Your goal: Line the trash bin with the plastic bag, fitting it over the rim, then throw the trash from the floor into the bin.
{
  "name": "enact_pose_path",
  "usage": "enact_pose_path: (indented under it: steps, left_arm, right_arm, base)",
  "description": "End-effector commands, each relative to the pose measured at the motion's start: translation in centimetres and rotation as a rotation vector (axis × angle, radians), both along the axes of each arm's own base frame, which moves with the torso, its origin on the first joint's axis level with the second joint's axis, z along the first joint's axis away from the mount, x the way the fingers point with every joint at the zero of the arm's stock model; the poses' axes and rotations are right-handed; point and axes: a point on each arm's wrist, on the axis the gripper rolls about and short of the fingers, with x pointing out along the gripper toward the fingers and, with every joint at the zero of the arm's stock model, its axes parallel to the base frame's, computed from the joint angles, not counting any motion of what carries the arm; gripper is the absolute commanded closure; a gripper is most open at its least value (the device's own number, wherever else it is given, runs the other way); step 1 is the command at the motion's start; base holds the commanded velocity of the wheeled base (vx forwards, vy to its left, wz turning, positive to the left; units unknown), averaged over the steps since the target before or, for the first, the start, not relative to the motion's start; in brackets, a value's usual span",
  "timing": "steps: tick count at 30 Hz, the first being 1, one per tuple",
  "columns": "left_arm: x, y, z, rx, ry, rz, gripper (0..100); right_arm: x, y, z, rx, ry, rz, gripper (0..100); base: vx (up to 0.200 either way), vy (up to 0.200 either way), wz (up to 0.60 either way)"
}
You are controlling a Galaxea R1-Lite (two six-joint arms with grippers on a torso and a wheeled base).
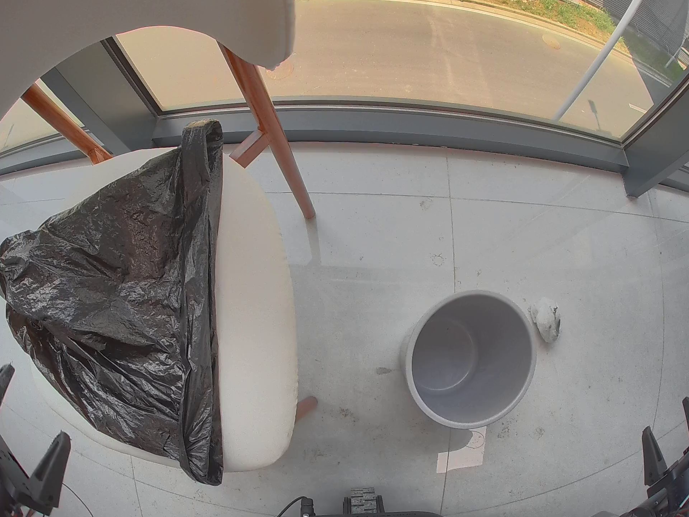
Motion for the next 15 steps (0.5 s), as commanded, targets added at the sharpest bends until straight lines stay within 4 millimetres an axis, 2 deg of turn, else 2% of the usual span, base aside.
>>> enact_pose_path:
  steps: [1, 10, 15]
  left_arm:
    - [8.4, -0.7, 5.6, 0.025, 0.152, -0.283, 0]
    - [13.1, -1.9, 7.0, 0.03, 0.234, -0.486, 0]
    - [14.1, -2.5, 6.7, 0.029, 0.27, -0.502, 0]
  right_arm:
    - [0.1, 0.0, -0.5, -0.001, 0.008, 0.003, 0]
    - [0.1, 0.0, -0.5, 0.0, 0.008, 0.003, 0]
    - [0.1, 0.0, -0.5, 0.0, 0.008, 0.003, 0]
  base:
    - [0.0, 0.0, 0.0]
    - [0.0, 0.0, 0.0]
    - [0.0, 0.0, 0.0]
